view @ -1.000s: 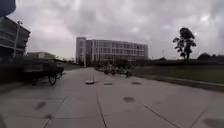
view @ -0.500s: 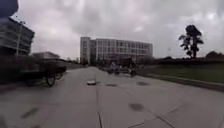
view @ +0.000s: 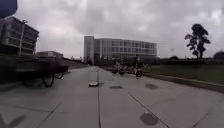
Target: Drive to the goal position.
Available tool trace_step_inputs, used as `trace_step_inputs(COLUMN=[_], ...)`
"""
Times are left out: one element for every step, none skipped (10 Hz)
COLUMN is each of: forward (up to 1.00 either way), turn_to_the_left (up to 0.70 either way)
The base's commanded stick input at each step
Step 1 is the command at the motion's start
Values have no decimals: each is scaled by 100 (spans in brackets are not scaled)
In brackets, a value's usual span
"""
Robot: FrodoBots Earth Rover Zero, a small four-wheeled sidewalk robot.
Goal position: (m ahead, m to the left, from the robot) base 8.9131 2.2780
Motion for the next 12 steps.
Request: trace_step_inputs(forward=[70,70,70,70,70,70,70,70,70,70,70,70], turn_to_the_left=[2,2,2,2,2,2,2,2,-1,-15,-16,-4])
